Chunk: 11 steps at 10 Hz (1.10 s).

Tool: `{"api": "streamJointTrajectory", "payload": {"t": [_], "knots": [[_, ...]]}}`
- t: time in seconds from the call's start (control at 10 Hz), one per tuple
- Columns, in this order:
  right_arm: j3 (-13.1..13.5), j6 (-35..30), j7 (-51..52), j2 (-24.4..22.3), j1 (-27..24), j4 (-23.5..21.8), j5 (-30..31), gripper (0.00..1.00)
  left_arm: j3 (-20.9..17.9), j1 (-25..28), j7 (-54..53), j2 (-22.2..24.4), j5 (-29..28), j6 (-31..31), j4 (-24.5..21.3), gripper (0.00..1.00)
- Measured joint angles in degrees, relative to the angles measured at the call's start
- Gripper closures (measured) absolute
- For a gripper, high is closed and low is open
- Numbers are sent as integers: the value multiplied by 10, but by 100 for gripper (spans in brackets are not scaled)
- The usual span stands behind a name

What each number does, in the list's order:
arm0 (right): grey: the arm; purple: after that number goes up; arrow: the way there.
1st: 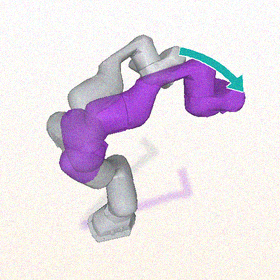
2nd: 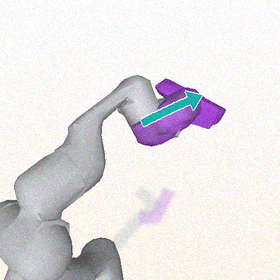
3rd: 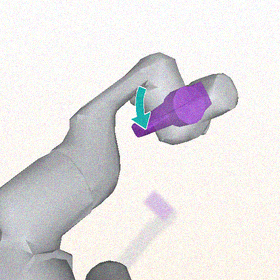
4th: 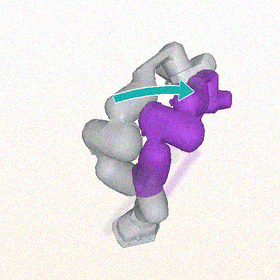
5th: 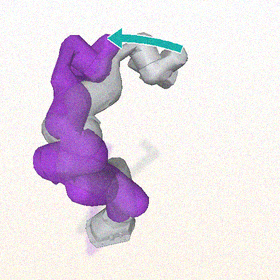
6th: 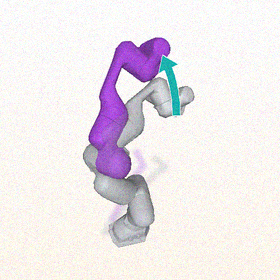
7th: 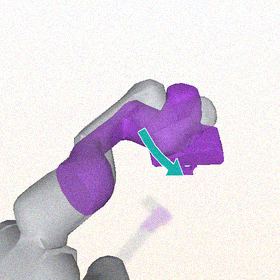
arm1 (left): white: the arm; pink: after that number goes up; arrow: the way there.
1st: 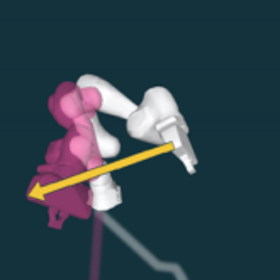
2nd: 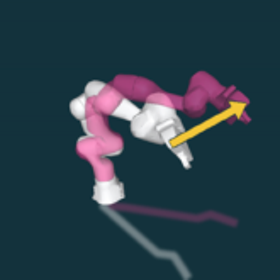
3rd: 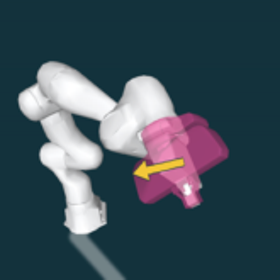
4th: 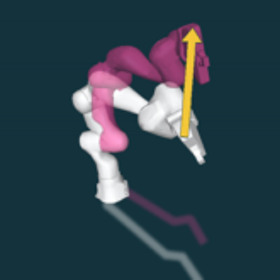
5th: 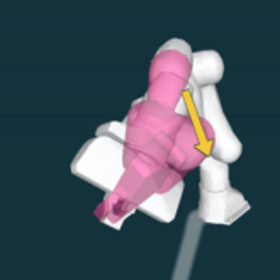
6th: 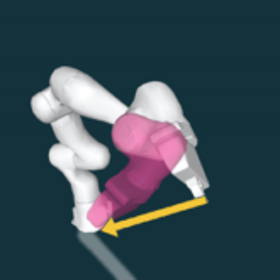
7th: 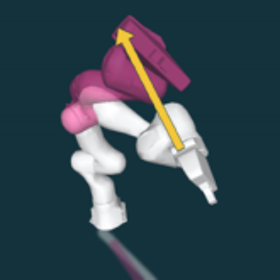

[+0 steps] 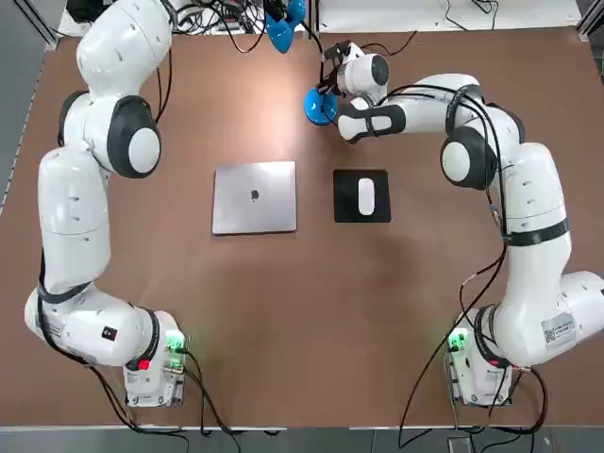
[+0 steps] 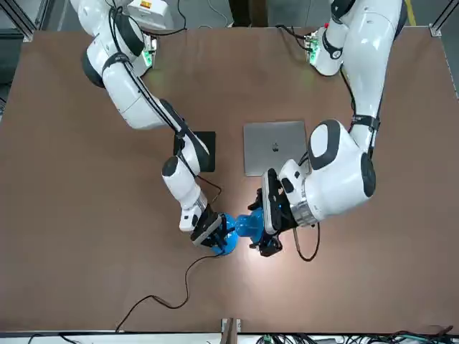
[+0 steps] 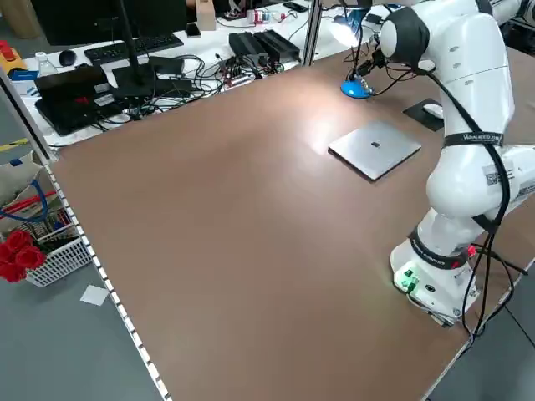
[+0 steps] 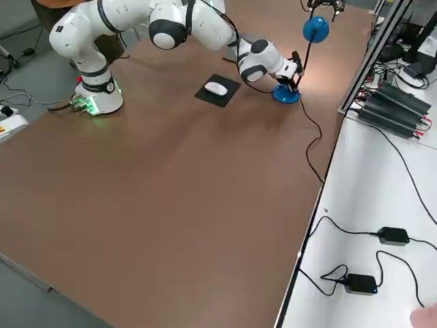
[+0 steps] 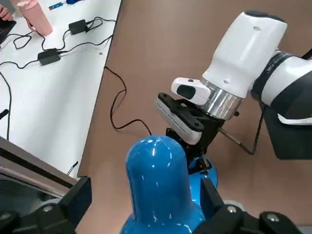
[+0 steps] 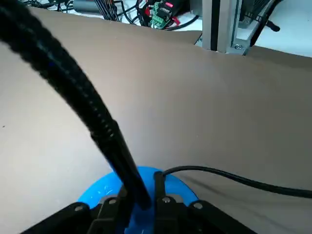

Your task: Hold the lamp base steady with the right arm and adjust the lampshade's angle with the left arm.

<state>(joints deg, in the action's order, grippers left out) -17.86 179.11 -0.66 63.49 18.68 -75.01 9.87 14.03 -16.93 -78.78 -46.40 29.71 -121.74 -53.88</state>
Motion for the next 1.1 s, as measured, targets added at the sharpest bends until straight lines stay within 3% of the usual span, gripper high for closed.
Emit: {"api": "streamJointTrajectory", "payload": {"t": [1.1], "knots": [[0, 1, 0, 0, 0, 0, 1, 77, 21, 24, -31, -4, 1, 58, 6, 0]]}}
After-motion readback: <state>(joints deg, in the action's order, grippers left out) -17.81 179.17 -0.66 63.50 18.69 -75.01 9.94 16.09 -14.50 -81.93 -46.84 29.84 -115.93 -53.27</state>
